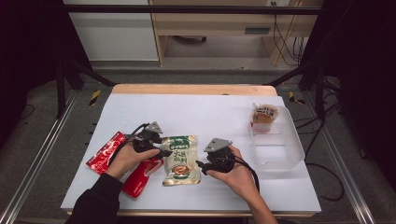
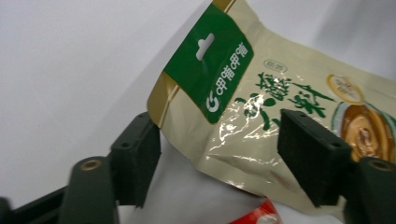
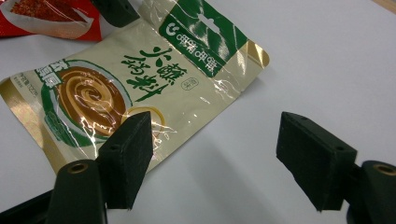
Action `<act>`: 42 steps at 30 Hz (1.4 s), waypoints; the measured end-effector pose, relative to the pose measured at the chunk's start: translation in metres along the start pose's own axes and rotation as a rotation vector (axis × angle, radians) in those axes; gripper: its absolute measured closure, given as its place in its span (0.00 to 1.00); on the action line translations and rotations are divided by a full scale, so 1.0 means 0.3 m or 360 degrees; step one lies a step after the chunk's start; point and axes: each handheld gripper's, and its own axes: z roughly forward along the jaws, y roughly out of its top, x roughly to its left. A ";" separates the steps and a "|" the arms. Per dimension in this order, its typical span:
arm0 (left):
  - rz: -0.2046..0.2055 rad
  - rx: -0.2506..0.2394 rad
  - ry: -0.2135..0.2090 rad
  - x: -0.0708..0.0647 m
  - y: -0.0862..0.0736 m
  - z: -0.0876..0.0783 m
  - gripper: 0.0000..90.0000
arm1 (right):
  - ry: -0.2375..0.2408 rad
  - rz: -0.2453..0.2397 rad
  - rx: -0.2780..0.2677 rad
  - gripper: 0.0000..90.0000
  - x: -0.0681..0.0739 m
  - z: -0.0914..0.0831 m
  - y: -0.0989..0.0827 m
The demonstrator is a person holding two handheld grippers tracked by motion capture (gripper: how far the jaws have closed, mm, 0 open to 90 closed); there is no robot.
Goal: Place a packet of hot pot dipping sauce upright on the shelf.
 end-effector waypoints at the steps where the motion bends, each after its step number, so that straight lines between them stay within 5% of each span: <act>1: 0.0000 0.0000 0.0000 0.000 0.000 0.000 0.39 | 0.0000 0.0000 0.0000 0.31 0.000 0.000 0.000; 5: -0.0021 0.0014 -0.0044 -0.006 0.000 -0.024 0.57 | 0.0007 -0.0009 0.0003 0.31 -0.002 0.003 -0.002; 18: -0.0070 -0.0064 0.0072 0.011 -0.009 -0.006 0.99 | 0.0003 -0.0004 0.0012 0.31 -0.006 0.003 -0.005; 29: -0.0061 -0.0063 0.0073 0.006 0.000 -0.033 1.00 | 0.0004 -0.0005 0.0007 0.31 -0.007 0.005 -0.006; 42: 0.0018 -0.0142 0.0070 -0.018 0.045 -0.137 1.00 | 0.0031 -0.0012 -0.0002 0.30 0.011 0.001 0.015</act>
